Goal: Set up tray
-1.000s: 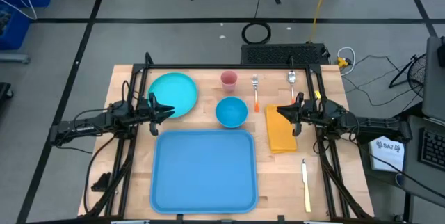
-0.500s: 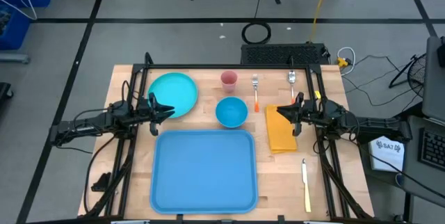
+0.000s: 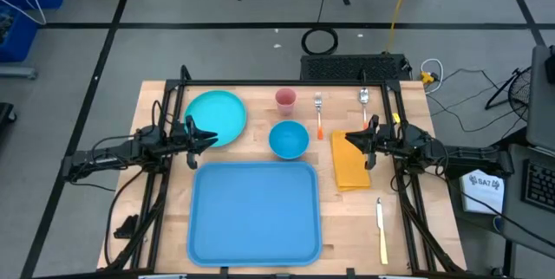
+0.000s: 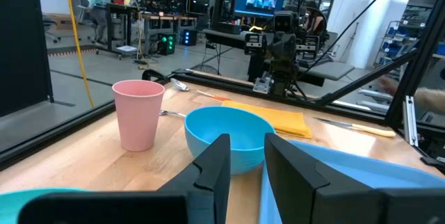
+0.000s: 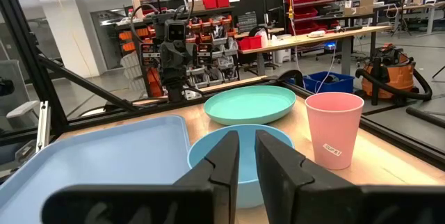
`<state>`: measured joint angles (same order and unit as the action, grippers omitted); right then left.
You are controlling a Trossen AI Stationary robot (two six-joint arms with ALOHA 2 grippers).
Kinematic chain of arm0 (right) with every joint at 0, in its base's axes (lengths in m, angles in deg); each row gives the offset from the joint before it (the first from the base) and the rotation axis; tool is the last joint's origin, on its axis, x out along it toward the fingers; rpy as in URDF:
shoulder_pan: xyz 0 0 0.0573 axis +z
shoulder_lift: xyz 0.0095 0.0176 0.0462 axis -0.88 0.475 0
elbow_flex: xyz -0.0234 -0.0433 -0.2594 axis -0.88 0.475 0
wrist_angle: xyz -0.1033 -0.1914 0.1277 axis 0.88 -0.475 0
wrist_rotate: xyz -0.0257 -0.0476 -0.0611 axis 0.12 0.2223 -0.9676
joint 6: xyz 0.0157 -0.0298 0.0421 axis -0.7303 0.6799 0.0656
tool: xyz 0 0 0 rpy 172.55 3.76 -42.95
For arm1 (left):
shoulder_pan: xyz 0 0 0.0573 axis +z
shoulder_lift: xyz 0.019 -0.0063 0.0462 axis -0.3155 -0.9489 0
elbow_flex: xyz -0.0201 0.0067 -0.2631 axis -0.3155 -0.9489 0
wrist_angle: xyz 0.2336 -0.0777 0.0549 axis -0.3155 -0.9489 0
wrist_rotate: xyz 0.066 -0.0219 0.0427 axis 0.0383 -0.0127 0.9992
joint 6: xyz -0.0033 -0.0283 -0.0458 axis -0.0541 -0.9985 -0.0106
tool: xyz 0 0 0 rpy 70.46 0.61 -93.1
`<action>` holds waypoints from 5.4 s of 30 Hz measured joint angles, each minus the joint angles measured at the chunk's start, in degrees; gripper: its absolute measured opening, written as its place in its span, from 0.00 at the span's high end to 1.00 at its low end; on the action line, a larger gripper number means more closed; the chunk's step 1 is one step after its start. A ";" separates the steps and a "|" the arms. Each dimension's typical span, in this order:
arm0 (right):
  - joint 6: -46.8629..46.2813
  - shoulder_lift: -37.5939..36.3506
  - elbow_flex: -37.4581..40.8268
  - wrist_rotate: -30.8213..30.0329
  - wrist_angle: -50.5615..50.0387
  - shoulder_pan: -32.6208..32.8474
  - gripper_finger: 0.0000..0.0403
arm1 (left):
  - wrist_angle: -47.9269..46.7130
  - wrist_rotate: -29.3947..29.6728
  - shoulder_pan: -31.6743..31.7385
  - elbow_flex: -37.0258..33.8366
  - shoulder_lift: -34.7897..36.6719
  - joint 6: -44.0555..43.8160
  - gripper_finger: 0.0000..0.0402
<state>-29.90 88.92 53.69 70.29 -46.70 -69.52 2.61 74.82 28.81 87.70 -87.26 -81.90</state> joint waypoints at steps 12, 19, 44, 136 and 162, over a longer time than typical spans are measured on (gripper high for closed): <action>-0.01 0.00 0.00 0.00 0.00 -0.01 0.90 | 0.02 0.00 0.01 0.00 0.01 -0.02 0.77; 0.00 0.00 0.00 0.00 0.00 -0.02 0.90 | 0.00 -0.01 0.00 0.00 -0.01 -0.01 0.77; -0.02 0.00 0.00 0.00 0.02 -0.01 0.90 | -0.25 -0.04 -0.01 0.00 0.01 0.00 0.77; -3.00 95.47 -84.72 -4.09 -43.55 -21.59 0.62 | 0.26 8.72 0.01 0.00 -9.76 -10.60 0.77; -3.36 100.91 -84.65 -4.16 -39.33 -20.13 0.77 | 0.07 7.43 0.01 0.02 -9.76 -10.47 0.77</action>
<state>-33.25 189.83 -30.96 66.13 -86.02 -89.65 2.68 82.25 28.83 87.72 -97.01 -92.37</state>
